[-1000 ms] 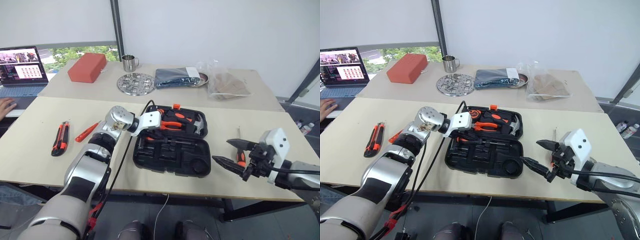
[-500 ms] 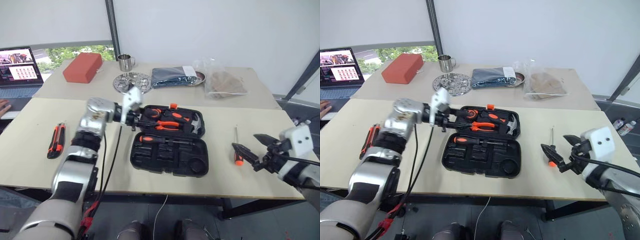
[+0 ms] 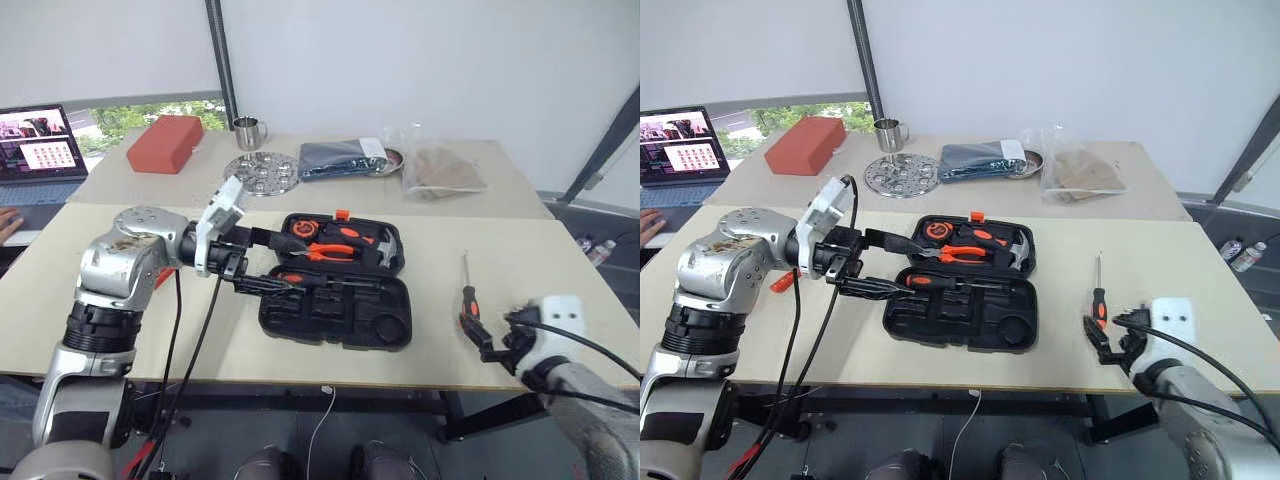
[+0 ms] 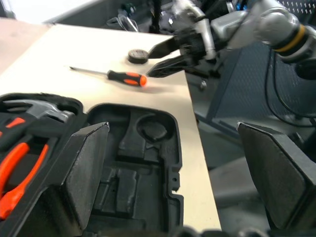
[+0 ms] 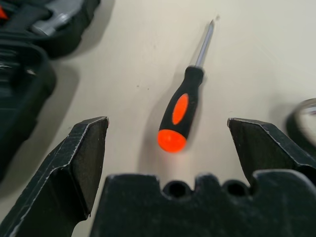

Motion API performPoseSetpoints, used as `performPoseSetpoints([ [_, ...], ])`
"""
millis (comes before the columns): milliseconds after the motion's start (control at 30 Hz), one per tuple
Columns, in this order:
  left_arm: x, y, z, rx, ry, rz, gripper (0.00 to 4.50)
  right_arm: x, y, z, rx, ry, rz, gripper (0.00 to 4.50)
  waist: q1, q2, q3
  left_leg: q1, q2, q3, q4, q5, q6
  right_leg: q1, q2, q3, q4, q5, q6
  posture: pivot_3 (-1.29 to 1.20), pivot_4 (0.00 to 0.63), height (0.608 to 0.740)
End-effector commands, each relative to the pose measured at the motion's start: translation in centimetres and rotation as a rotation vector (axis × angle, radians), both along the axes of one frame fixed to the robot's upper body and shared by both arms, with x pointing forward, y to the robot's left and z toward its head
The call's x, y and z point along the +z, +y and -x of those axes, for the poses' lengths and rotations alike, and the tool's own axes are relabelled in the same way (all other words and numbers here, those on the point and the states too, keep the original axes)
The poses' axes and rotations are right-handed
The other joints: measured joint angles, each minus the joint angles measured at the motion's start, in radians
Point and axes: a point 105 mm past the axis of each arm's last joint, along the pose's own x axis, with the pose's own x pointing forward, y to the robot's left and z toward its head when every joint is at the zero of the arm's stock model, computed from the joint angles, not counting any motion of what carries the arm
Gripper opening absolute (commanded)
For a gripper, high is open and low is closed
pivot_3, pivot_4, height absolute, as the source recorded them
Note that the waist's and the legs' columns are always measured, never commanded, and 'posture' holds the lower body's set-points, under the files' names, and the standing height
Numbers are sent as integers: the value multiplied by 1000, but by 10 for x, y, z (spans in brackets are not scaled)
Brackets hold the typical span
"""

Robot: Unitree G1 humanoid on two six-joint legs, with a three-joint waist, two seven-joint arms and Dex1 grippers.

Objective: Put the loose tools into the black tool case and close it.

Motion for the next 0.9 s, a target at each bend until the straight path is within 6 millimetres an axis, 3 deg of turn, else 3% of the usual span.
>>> performPoseSetpoints([
  [33,2,-1,3,-6,-60,-25,4452,-4,-3,-22,-44,-35,31,4500,-1,0,0,0,0,0,-1,1,0,0,0,0,0,0,-1,0,150,736],
  [133,0,-1,2,-3,-67,-35,4500,-11,-2,-34,-80,-36,24,3765,0,1,0,1,0,1,-4,6,3,-1,1,0,0,-2,-3,0,150,736],
  [267,-1,2,1,0,-68,-52,4500,-15,7,-40,-86,-52,12,2324,0,1,0,1,-1,1,-9,7,1,-2,2,1,0,-3,-9,0,150,736],
  [400,-4,10,-2,19,-67,-65,4500,-4,7,-38,-124,-111,23,1073,-2,1,0,2,-1,1,-10,7,0,-2,3,1,0,-4,-8,0,150,736],
  [500,-8,20,-5,51,-54,-81,4500,35,19,-43,-8,-257,37,1027,-3,4,1,2,-1,2,-10,7,-1,-3,3,2,0,-5,-5,0,150,736],
  [633,-17,36,-2,69,-33,-124,4500,77,80,-42,509,-341,38,1026,-14,7,3,3,0,3,-10,8,-1,-3,4,4,1,-6,-4,0,150,736],
  [767,-23,43,2,71,-24,-147,4500,78,122,-37,947,-264,143,1026,-19,6,3,6,1,4,-12,8,-1,-2,6,6,0,-6,-5,0,150,736],
  [900,-26,44,2,81,-30,-156,4500,64,144,-41,1211,-191,307,1026,-14,6,3,5,1,3,-11,8,-1,-2,7,5,0,-5,-9,0,150,736],
])
